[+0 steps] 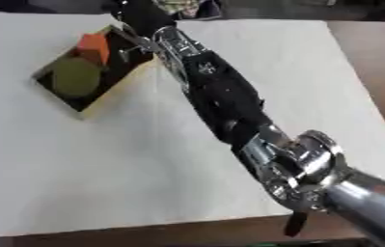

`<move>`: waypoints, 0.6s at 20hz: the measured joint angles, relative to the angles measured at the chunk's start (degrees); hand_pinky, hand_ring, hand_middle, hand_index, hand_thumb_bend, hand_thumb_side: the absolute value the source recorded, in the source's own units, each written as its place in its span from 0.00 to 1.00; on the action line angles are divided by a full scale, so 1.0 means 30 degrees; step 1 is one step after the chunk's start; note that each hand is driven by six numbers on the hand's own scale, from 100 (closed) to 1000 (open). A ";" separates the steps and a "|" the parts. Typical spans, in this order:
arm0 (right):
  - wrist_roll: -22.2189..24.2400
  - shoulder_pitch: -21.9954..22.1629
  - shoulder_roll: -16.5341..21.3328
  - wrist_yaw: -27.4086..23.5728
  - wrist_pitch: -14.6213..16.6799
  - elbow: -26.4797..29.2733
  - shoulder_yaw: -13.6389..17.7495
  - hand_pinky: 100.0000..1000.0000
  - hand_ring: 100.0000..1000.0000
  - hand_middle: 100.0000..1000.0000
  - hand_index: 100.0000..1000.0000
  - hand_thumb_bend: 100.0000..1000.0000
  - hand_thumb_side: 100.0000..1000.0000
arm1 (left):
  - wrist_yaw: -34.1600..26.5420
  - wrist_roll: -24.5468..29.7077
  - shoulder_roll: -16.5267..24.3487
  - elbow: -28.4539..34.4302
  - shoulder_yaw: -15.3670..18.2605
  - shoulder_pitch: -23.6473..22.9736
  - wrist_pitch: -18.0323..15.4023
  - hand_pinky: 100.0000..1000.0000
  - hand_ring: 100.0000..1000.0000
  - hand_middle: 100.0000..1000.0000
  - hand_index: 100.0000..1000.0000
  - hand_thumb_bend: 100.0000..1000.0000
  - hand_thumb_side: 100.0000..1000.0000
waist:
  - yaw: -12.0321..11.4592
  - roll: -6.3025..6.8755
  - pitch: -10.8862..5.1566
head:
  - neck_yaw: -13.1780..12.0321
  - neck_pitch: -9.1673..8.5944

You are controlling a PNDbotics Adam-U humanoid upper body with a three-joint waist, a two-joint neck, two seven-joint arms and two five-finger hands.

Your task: Pick up objects on the table and place them in the box.

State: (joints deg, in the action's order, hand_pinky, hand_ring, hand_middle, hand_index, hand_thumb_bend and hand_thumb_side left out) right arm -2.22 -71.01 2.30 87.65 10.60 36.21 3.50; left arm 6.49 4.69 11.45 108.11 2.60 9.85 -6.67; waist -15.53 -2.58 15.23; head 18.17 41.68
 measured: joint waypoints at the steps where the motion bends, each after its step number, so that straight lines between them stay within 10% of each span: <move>1: -0.0109 -0.0017 0.0009 -0.0012 0.0084 0.0074 -0.0018 0.86 0.91 1.00 1.00 0.00 0.12 | 0.0000 0.0000 0.0000 0.0000 0.0001 0.0006 0.0000 0.46 0.92 0.67 0.78 0.00 0.69 | 0.0061 0.0000 0.0000 | -0.0018 -0.0002; 12: -0.0945 -0.0323 0.1865 -0.7129 0.3100 0.3313 -0.1726 0.81 0.84 0.84 0.97 0.00 0.00 | 0.0007 -0.0308 0.0015 0.0000 0.0357 -0.0263 0.0100 0.47 0.93 0.67 0.78 0.00 0.69 | 0.2220 0.0084 -0.0383 | -0.1310 0.0124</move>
State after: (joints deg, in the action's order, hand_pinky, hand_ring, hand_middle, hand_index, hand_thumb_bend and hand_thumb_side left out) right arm -5.05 -71.98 7.89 66.26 19.90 46.15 -1.67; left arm 6.51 3.76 11.50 108.11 3.67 9.07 -6.37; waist -8.87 -2.33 14.08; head 14.24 42.05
